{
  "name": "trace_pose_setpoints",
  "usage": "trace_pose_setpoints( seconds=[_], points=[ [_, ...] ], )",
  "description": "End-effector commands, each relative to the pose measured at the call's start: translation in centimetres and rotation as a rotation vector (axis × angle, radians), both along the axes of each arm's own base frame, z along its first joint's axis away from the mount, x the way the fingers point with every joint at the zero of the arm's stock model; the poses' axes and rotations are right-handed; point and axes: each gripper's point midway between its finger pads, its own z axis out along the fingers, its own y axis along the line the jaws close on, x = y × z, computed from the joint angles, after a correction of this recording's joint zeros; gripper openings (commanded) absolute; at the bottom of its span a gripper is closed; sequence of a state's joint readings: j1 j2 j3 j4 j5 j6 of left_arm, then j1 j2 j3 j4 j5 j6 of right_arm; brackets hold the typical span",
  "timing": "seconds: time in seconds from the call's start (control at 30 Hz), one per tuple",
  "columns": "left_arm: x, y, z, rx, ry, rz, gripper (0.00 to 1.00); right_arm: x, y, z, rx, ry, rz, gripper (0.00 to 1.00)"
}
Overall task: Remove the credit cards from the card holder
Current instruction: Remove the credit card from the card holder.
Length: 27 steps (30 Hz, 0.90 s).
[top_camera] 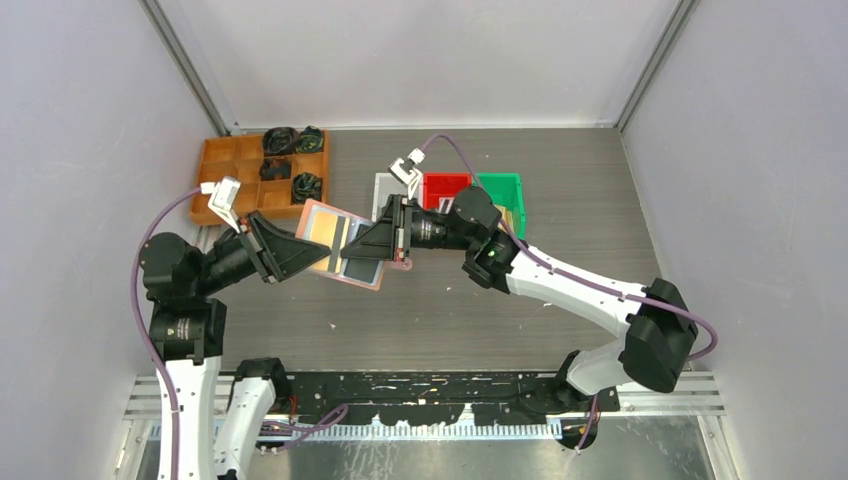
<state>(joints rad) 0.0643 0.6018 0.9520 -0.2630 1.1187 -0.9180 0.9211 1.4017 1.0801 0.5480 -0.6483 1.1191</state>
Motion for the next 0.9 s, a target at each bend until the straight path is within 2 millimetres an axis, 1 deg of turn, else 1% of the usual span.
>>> trace_pose_setpoints(
  seconds=[0.0, 0.07, 0.13, 0.27, 0.37, 0.5, 0.7, 0.83, 0.87],
  points=[
    [-1.1, -0.5, 1.2, -0.058, -0.024, -0.072, 0.34, -0.4, -0.2, 3.8, 0.119, -0.062, 0.001, 0.01],
    [-1.2, -0.5, 1.1, -0.061, -0.017, -0.079, 0.37, -0.5, -0.1, 3.8, 0.118, -0.060, 0.006, 0.01],
    [-1.2, -0.6, 1.1, -0.060, -0.021, -0.082, 0.37, -0.6, -0.1, 3.8, 0.118, -0.061, 0.008, 0.01],
    [-1.3, -0.6, 1.3, -0.059, -0.024, -0.084, 0.28, -0.8, -0.2, 3.7, 0.117, -0.063, 0.011, 0.01],
    [-1.2, -0.5, 1.5, -0.060, -0.030, -0.075, 0.24, -0.8, -0.2, 3.3, 0.110, -0.057, 0.006, 0.01],
    [-1.0, -0.5, 1.8, -0.064, -0.031, -0.065, 0.21, -0.8, -0.6, 2.3, 0.096, -0.038, -0.012, 0.01],
    [-0.9, -0.4, 2.1, -0.066, -0.036, -0.058, 0.21, -0.7, -1.3, 0.6, 0.088, -0.006, -0.048, 0.01],
    [-0.9, -0.4, 2.2, -0.066, -0.039, -0.053, 0.21, -0.6, -1.5, 1.0, 0.100, -0.005, -0.059, 0.01],
    [-0.9, -0.4, 2.2, -0.065, -0.040, -0.052, 0.21, -0.6, -1.5, 1.3, 0.106, -0.008, -0.059, 0.04]
  ],
)
